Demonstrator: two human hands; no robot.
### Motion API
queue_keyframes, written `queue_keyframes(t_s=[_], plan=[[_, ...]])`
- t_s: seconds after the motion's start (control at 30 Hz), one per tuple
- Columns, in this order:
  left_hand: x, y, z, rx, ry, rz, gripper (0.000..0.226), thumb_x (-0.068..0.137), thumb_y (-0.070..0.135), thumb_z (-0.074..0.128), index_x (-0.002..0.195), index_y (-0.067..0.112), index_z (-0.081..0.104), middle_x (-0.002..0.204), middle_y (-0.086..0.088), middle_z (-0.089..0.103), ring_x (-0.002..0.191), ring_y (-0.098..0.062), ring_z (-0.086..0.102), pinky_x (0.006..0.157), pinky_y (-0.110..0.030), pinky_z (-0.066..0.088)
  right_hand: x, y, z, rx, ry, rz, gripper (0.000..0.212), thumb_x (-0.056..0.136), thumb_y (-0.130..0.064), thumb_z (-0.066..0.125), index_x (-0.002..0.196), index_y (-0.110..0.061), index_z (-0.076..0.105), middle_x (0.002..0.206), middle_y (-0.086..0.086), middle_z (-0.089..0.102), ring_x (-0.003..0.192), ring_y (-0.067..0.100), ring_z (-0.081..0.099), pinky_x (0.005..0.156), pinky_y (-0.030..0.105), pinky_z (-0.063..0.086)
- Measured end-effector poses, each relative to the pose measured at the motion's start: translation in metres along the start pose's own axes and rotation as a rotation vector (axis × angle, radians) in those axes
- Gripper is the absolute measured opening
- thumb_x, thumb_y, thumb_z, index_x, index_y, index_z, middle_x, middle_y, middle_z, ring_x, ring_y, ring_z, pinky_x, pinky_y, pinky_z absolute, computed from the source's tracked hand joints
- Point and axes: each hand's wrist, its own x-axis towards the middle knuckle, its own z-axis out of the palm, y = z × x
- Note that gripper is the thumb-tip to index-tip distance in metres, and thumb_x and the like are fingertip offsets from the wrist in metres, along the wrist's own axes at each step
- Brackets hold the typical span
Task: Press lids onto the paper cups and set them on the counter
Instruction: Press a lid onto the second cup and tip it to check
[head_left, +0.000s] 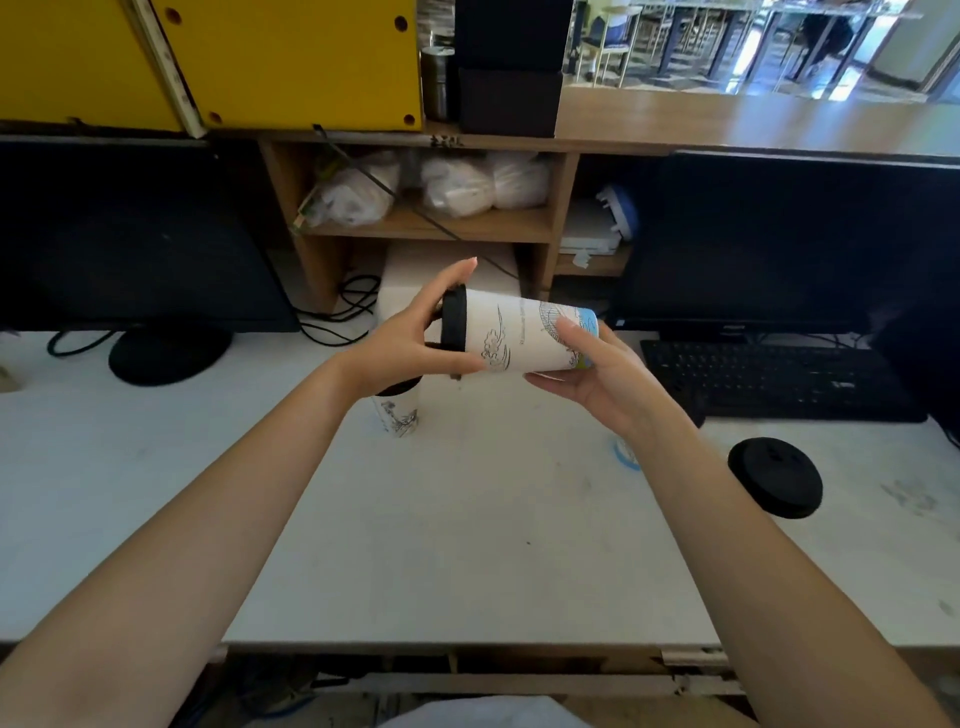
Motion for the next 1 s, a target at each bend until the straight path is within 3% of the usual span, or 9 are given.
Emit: queue_keyframes(t_s=[0.17,0.3,0.4,0.53,0.77,1.0], plan=[[0.011,-0.002,-0.007,0.072,-0.036,-0.130,0.077,0.083,0.031,0.067,0.146,0.035,0.023,0.133,0.008,0.045,0.122,-0.010,0.049,0.095,-0.021,0.043,0.008,-0.005,-0.003,0.021,0.047,-0.049,0.057,0.083,-0.014,0.068,0.135,-0.012,0.045,0.125,0.015,0.060,0.114,0.031,0.061,0.094,0.049,0.052],[0.028,0.006,-0.004,0.236,-0.008,-0.114,0.078,0.077,0.036,0.074,0.142,0.030,0.032,0.132,0.010,0.047,0.122,-0.007,0.046,0.097,-0.023,0.036,0.016,-0.027,0.007,0.059,0.101,-0.090,0.048,0.085,-0.013,0.065,0.130,-0.006,0.049,0.109,0.009,0.066,0.107,0.024,0.063,0.092,0.043,0.052],[0.041,0.010,0.004,0.304,0.054,-0.048,0.074,0.073,0.037,0.077,0.136,0.028,0.038,0.125,0.011,0.051,0.118,-0.010,0.049,0.098,-0.026,0.040,0.023,-0.053,0.017,0.039,0.090,-0.175,0.035,0.085,-0.014,0.065,0.118,-0.008,0.054,0.101,0.007,0.068,0.096,0.022,0.065,0.085,0.038,0.053],[0.057,0.008,0.012,0.244,0.166,0.019,0.077,0.071,0.037,0.078,0.136,0.025,0.037,0.127,0.008,0.051,0.114,-0.010,0.050,0.095,-0.027,0.043,0.031,-0.089,0.032,-0.167,0.077,-0.292,0.041,0.081,-0.013,0.070,0.119,-0.013,0.053,0.106,0.005,0.068,0.096,0.020,0.066,0.079,0.035,0.055],[0.077,-0.005,0.021,0.051,0.226,0.031,0.081,0.067,0.025,0.083,0.134,0.017,0.037,0.127,0.005,0.055,0.116,-0.009,0.053,0.095,-0.026,0.045,0.043,-0.112,0.054,-0.586,0.100,-0.360,0.064,0.071,-0.016,0.080,0.126,-0.017,0.049,0.109,-0.003,0.065,0.100,0.013,0.062,0.085,0.029,0.051],[0.088,-0.024,0.025,0.005,0.209,-0.056,0.089,0.065,0.022,0.084,0.137,0.017,0.032,0.131,0.001,0.052,0.121,-0.014,0.049,0.096,-0.029,0.045,0.051,-0.101,0.057,-0.745,0.105,-0.339,0.068,0.073,-0.016,0.078,0.131,-0.016,0.043,0.113,0.000,0.059,0.102,0.016,0.056,0.065,0.020,0.043]])
